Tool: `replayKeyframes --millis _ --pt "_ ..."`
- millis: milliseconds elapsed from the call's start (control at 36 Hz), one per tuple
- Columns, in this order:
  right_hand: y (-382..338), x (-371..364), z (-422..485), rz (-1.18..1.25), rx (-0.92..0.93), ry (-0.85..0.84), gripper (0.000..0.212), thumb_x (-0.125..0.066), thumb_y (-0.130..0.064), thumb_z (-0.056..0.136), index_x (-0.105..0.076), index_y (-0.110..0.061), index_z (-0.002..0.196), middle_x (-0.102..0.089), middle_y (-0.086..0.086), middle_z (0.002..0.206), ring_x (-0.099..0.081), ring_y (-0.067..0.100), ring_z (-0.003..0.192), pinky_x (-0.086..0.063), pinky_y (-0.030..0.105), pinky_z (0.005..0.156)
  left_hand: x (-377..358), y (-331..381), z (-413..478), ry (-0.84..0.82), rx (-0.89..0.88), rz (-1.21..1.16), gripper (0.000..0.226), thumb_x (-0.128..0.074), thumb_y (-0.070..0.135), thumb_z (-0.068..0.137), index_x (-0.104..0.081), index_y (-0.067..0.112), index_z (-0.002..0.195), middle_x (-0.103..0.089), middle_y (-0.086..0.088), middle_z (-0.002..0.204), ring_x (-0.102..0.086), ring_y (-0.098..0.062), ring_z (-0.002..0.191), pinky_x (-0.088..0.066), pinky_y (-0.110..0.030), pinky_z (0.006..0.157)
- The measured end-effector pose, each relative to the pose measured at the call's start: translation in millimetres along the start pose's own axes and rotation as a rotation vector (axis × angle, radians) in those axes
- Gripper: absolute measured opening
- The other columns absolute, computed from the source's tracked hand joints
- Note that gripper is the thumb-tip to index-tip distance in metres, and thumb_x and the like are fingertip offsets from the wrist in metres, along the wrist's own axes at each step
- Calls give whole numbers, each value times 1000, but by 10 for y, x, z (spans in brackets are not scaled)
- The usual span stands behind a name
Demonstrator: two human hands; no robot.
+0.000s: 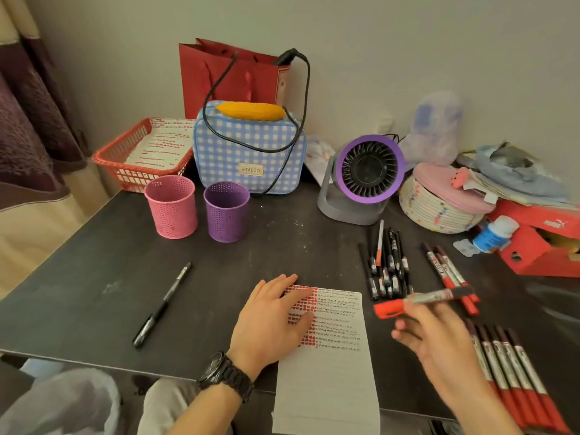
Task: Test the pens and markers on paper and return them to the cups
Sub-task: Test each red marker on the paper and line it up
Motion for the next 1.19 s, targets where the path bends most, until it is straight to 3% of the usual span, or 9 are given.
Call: replayKeyframes --millis 167,278,444,583,694,778,972,1083,1194 --pt "269 -393 -538 176 -77 -77 17 -79 -18 63 -77 -23 80 -73 14 81 -68 21 61 -58 30 53 158 56 -61 77 -10 -142 42 -46 54 96 -57 46 135 -34 19 159 -20 -5 150 -19 -33 123" --pt "484 -444 -739 233 -117 -25 34 -84 -19 55 -78 -13 88 -72 14 82 -64 19 59 -56 29 52 329 256 -253 178 -86 -218 34 -44 47 99 -70 36 116 -59 22 131 -45 -4 130 -41 -33 108" --pt "624 -462 -888 224 -96 7 42 -86 -21 55 -79 -6 93 -71 17 77 -61 16 56 -55 28 51 412 614 -672 203 -175 -338 34 -38 47 105 -69 33 98 -65 25 99 -56 -4 102 -43 -18 86" --pt "616 -506 -935 161 -41 13 70 -97 -58 44 -80 -17 98 -73 12 80 -63 17 64 -54 28 55 382 771 -762 186 -157 -310 48 -34 44 106 -62 22 74 -60 12 74 -54 -12 78 -48 -37 67" --pt "569 -518 -939 235 -44 13 40 -79 -55 68 -77 -22 91 -75 8 100 -68 15 81 -55 26 60 366 713 -785 193 -82 -360 54 -32 48 104 -61 23 65 -60 13 70 -58 -11 72 -49 -39 64" --pt "537 -500 -933 365 -53 45 42 -68 -51 76 -70 -12 91 -73 8 95 -72 20 94 -58 28 68 350 695 -834 203 -34 -308 59 -29 54 103 -60 25 62 -60 18 70 -57 -9 70 -49 -35 61" --pt "655 -646 -979 883 -238 126 30 -65 -34 89 -61 -17 64 -58 2 69 -60 16 63 -50 32 73 342 789 -899 264 -21 -122 53 -29 49 102 -42 27 55 -49 13 54 -47 -10 57 -43 -32 47" --pt "796 -680 -954 1048 -352 219 48 -59 -33 96 -40 -20 54 -32 -6 55 -34 13 49 -36 30 62 383 884 -942 324 -44 1 48 -41 37 97 -28 24 53 -42 8 45 -38 -12 45 -32 -28 36" --pt "741 -644 -863 952 -362 275 54 -54 -32 97 -26 -23 51 -18 -7 49 -16 13 41 -26 27 41 368 956 -975 293 -93 24 46 -42 33 96 -26 24 54 -40 6 44 -38 -14 42 -30 -27 33"
Point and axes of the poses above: each hand's wrist, its own z-axis towards the middle knuckle, its own x-axis out of the back of the hand, y = z × x, the point moved 10 cm from there along z, towards the middle knuckle
